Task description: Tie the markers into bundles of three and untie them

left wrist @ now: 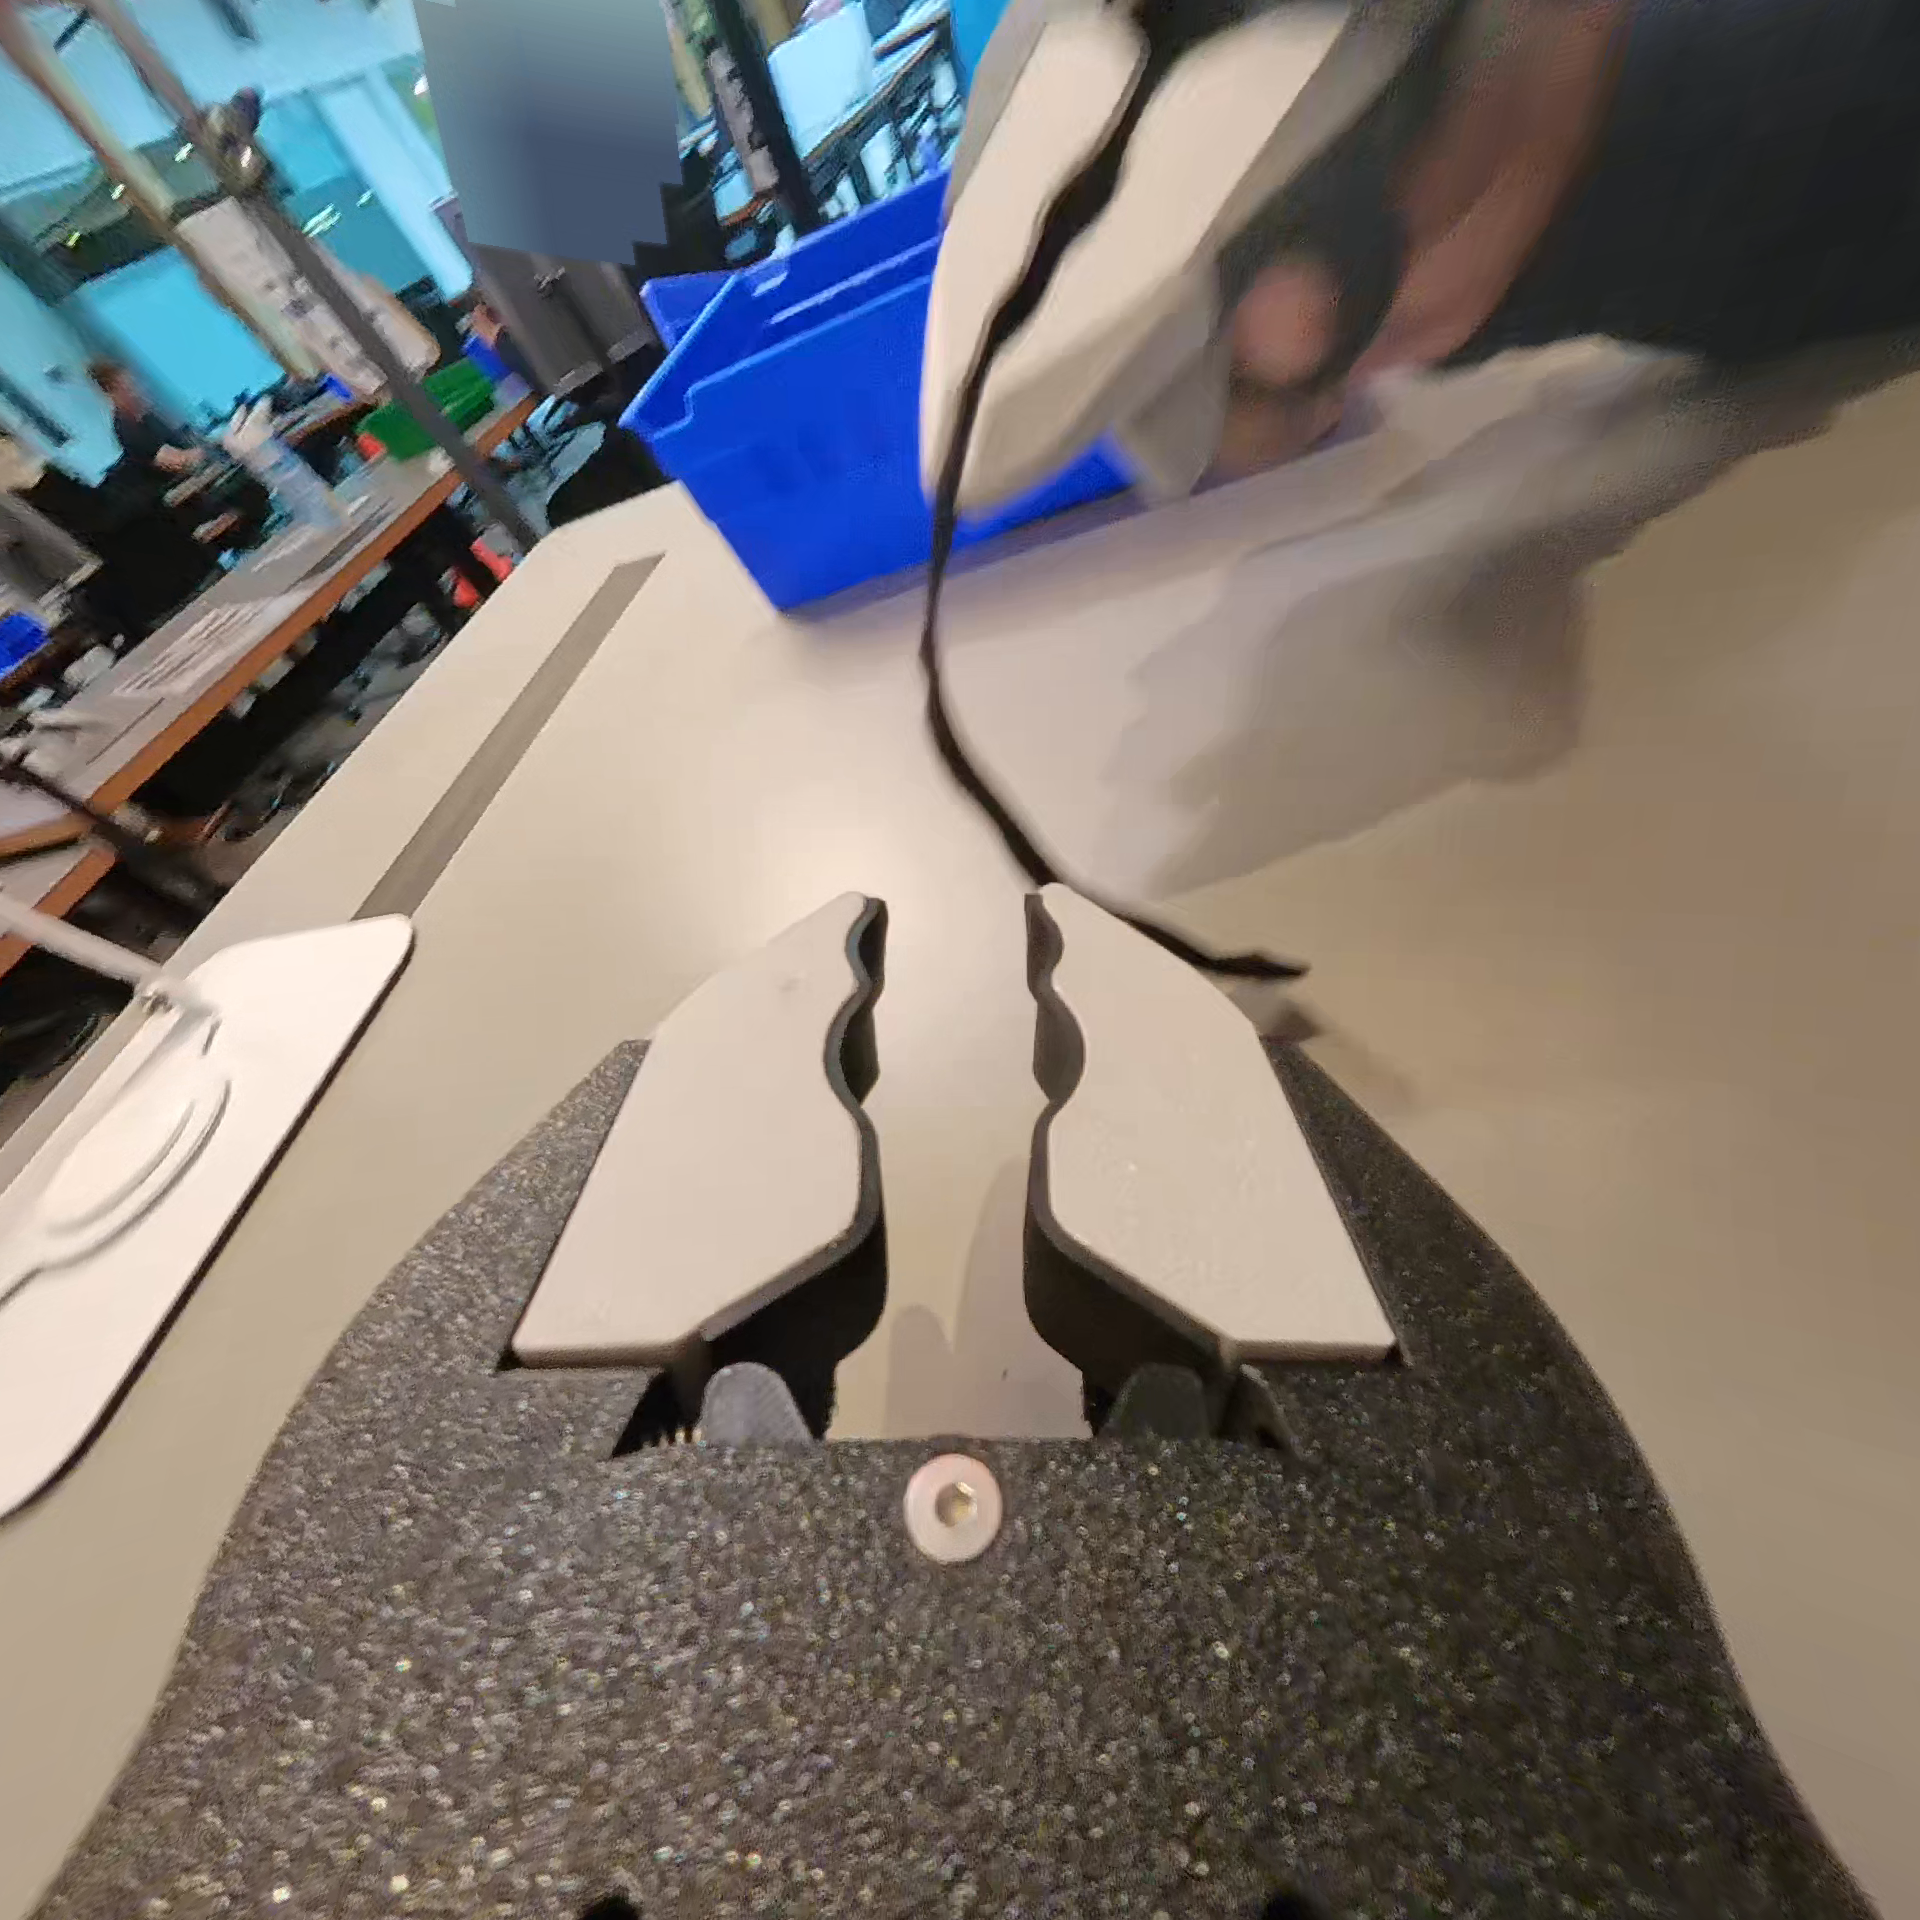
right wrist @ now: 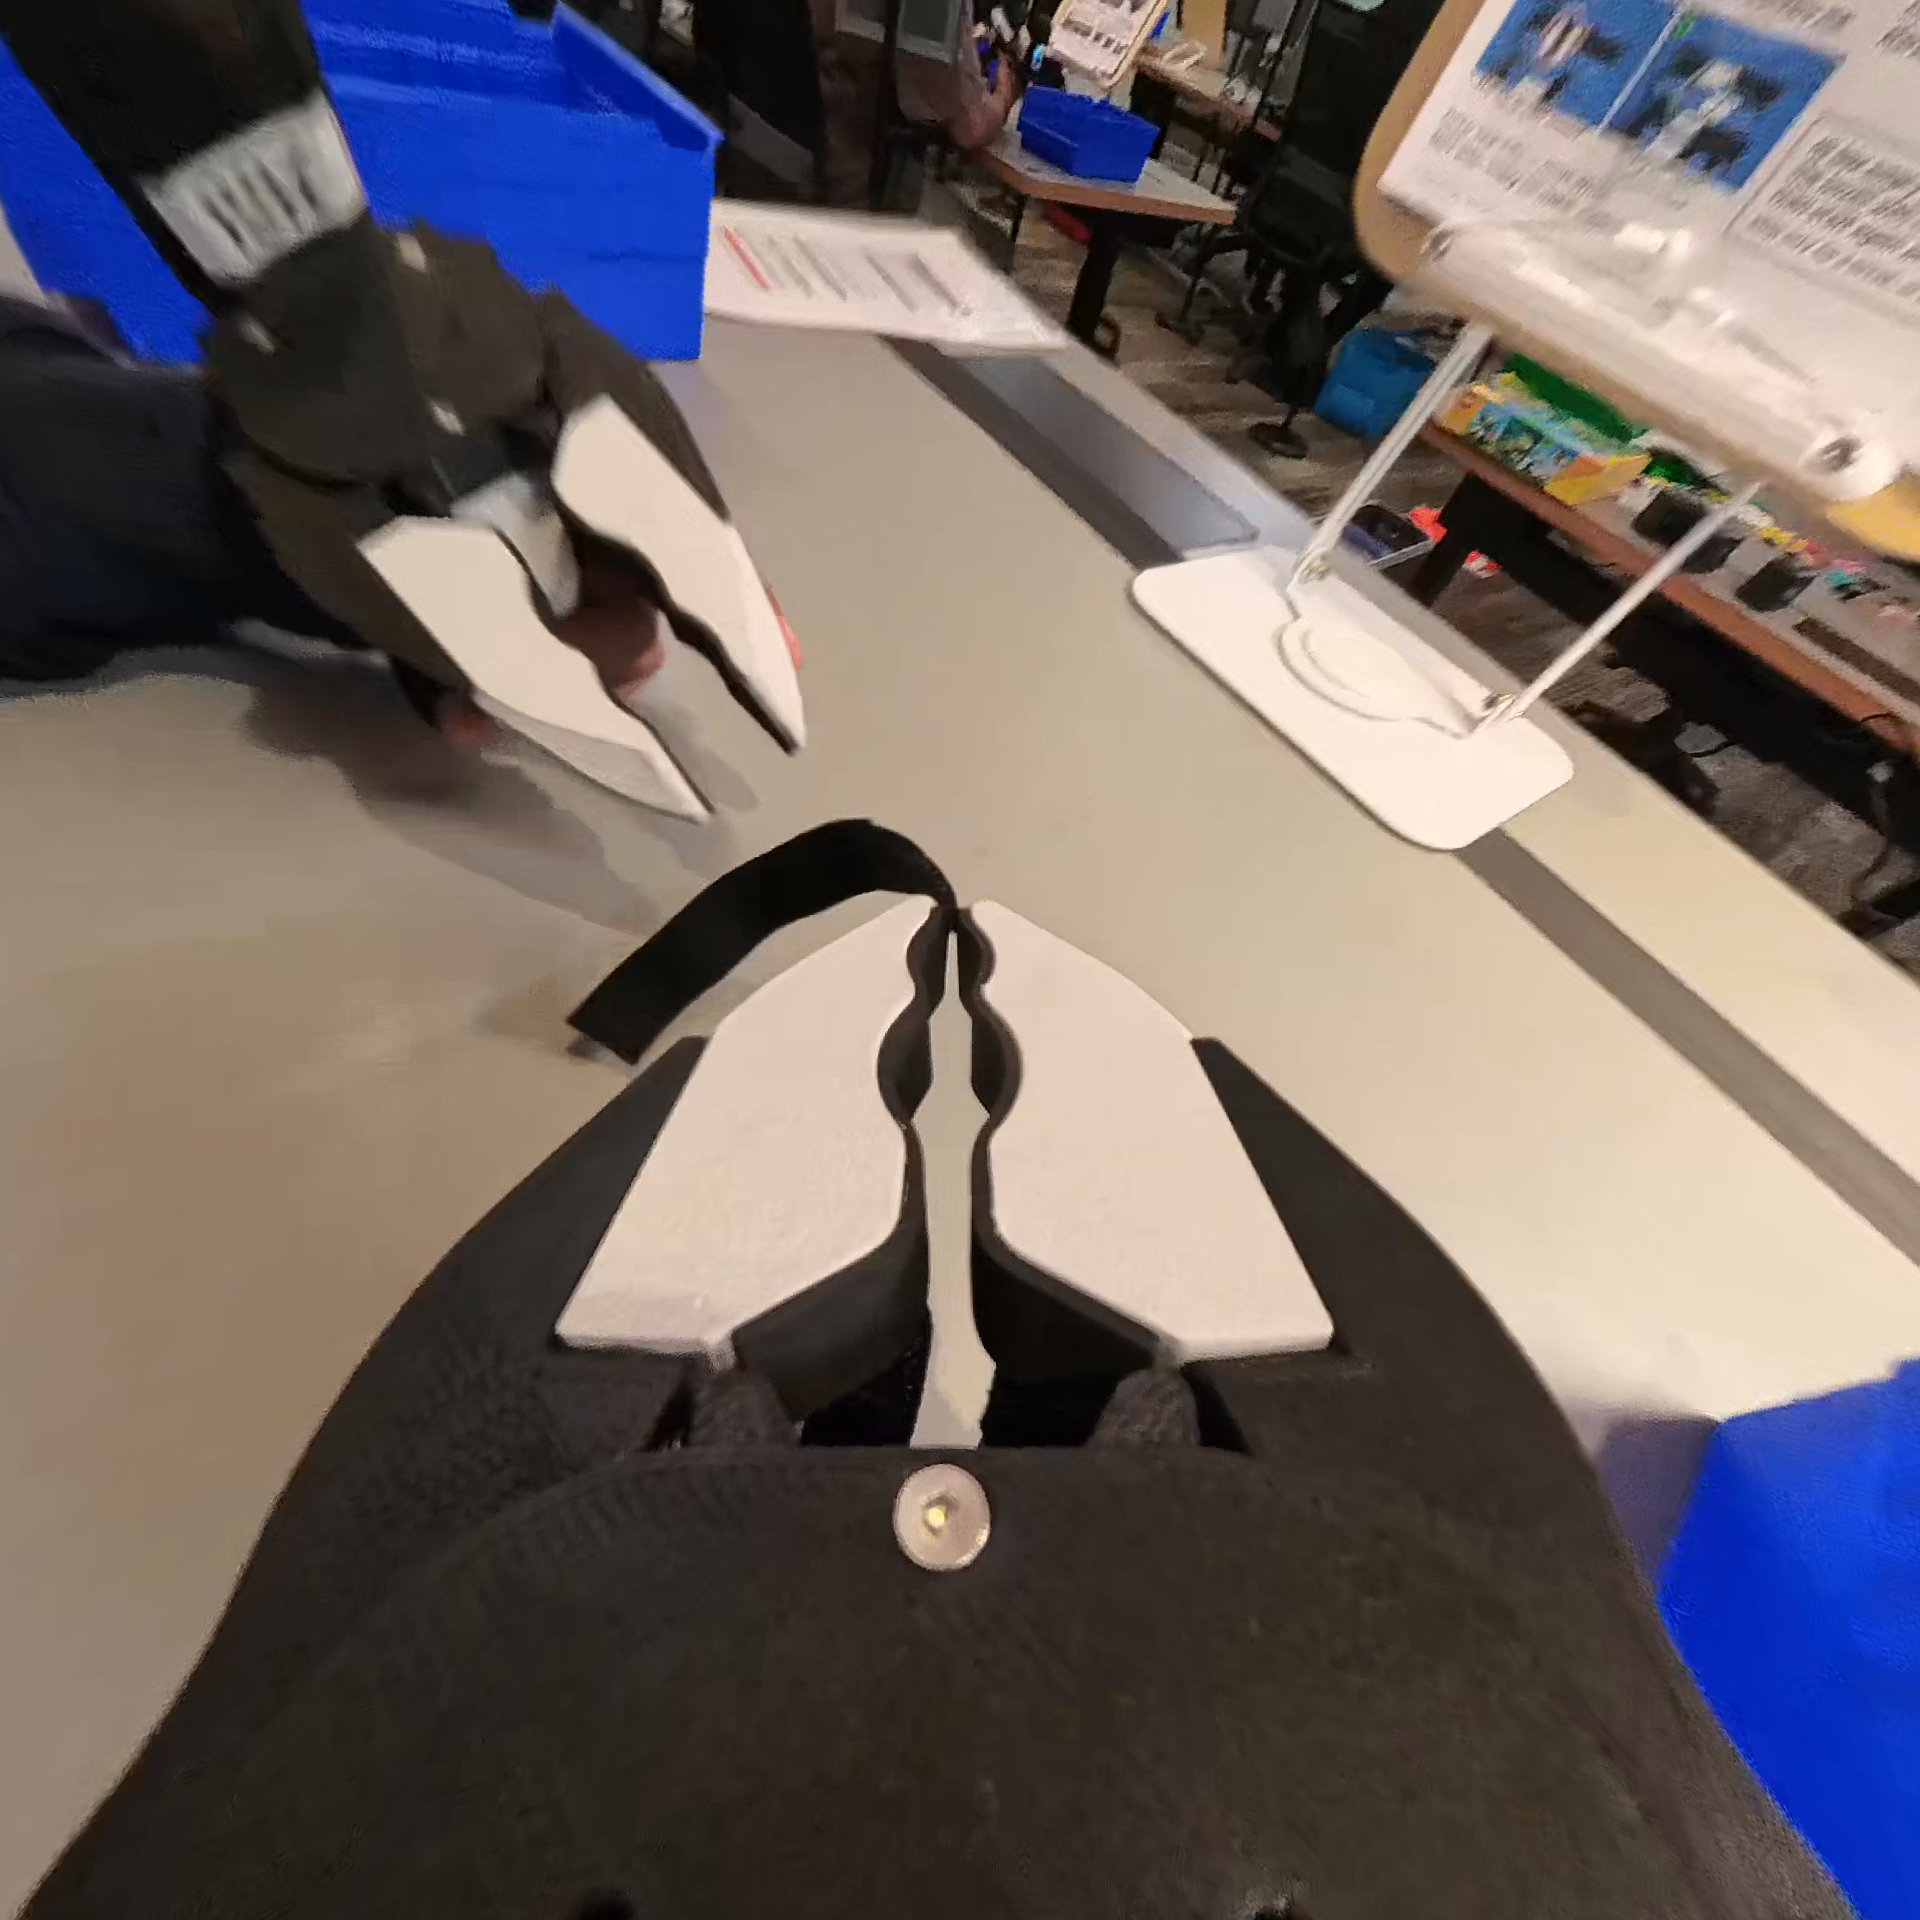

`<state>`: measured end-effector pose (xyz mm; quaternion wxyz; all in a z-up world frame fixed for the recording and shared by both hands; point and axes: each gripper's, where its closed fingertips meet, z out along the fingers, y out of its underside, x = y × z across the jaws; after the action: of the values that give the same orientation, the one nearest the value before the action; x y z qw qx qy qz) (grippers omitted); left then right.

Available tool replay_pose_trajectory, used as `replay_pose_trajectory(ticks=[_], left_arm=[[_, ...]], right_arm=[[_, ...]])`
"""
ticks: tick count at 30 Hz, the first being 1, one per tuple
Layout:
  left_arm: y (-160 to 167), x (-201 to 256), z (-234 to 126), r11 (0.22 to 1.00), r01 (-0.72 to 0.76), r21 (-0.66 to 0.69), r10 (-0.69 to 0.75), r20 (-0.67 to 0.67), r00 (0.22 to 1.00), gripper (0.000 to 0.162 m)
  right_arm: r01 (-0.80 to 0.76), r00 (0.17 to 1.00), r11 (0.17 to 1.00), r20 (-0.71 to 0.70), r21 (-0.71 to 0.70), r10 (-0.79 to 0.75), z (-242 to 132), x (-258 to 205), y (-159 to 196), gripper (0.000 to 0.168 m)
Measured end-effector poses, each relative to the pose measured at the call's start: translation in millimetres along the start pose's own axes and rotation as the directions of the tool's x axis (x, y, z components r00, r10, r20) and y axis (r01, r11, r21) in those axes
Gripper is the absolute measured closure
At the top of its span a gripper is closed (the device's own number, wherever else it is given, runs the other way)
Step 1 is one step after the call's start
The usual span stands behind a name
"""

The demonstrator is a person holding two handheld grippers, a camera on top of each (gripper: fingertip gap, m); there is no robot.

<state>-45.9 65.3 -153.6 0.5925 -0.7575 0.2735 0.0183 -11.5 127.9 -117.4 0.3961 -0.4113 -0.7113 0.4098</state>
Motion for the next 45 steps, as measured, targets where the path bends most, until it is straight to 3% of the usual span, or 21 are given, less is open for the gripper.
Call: replay_pose_trajectory(ticks=[3, 7, 10, 13, 17, 24, 27, 30, 36, 40, 45], left_arm=[[5, -11, 0, 1.000, 0.012, -0.027, -0.011, 0.062, 0.998, 0.137], [7, -15, 1, 0.999, 0.027, -0.037, -0.024, 0.088, 0.996, 0.138], [8, -14, 3, 0.999, 0.015, -0.053, -0.010, 0.086, 0.996, 0.138], [10, -12, 5, 0.998, -0.003, -0.069, 0.009, 0.083, 0.997, 0.138], [11, -10, 6, 0.997, -0.018, -0.081, 0.025, 0.085, 0.996, 0.138], [10, -11, 6, 0.997, -0.021, -0.074, 0.027, 0.092, 0.995, 0.140], [14, -14, 6, 0.995, 0.002, -0.096, 0.007, 0.098, 0.995, 0.139], [17, -19, 6, 0.993, 0.030, -0.112, -0.017, 0.121, 0.993, 0.139], [15, -35, 4, 0.985, 0.156, -0.079, -0.137, 0.205, 0.969, 0.137], [7, -39, 5, 0.972, 0.234, -0.023, -0.223, 0.235, 0.946, 0.137], [-8, -41, 3, 0.947, 0.311, 0.084, -0.322, 0.245, 0.914, 0.138]], right_arm=[[-0.001, 0.993, 0.999, -0.115, 0.033, 0.005, -46, 21, -28, 0.167], [-0.037, 0.927, 0.999, -0.372, 0.023, 0.043, -132, 105, -47, 0.167], [-0.140, 0.831, 0.990, -0.545, -0.004, 0.115, -185, 187, -28, 0.167], [-0.339, 0.777, 0.940, -0.550, 0.047, 0.307, -202, 240, 10, 0.167], [-0.568, 0.726, 0.818, -0.410, 0.093, 0.551, -174, 258, 60, 0.167], [-0.549, 0.663, 0.833, -0.643, -0.072, 0.382, -155, 287, 138, 0.165], [-0.549, 0.646, 0.826, -0.692, -0.127, 0.322, -160, 288, 145, 0.140], [-0.510, 0.643, 0.845, -0.724, -0.160, 0.251, -171, 282, 125, 0.123], [-0.323, 0.657, 0.920, -0.753, -0.220, 0.050, -173, 232, 29, 0.121], [-0.176, 0.757, 0.945, -0.652, -0.276, -0.049, -100, 162, -16, 0.123], [-0.078, 0.858, 0.936, -0.502, -0.343, -0.112, 22, 91, -10, 0.123]])
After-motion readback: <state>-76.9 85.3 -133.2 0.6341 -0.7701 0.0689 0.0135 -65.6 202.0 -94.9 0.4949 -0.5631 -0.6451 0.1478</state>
